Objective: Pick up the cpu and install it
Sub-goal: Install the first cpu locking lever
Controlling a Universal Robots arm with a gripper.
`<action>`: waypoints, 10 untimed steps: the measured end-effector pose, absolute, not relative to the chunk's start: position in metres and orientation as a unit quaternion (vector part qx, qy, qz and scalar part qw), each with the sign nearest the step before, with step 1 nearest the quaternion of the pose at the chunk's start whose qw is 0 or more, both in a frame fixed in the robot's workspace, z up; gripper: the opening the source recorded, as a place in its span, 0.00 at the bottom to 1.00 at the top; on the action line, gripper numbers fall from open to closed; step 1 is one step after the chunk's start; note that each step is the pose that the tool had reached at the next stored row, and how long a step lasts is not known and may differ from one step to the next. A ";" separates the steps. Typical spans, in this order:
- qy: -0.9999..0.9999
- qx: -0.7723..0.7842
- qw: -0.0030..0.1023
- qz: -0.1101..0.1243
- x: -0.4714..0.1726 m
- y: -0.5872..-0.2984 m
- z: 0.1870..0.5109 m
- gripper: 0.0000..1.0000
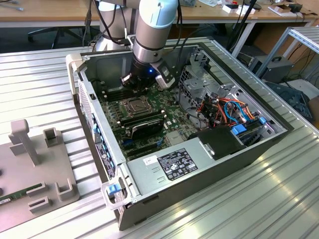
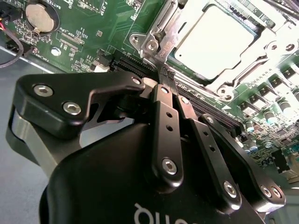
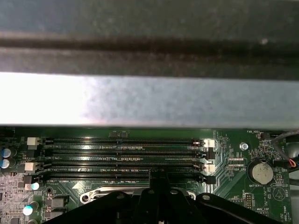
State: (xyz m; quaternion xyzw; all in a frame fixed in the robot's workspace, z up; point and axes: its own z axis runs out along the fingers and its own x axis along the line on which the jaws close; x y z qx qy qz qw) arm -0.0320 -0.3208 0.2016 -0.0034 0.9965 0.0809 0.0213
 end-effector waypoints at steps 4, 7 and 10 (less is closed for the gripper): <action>0.996 -0.003 0.021 0.081 -0.032 -0.321 0.201 0.11; 0.996 -0.003 0.021 0.081 -0.032 -0.321 0.201 0.11; 0.996 -0.003 0.021 0.081 -0.032 -0.320 0.201 0.11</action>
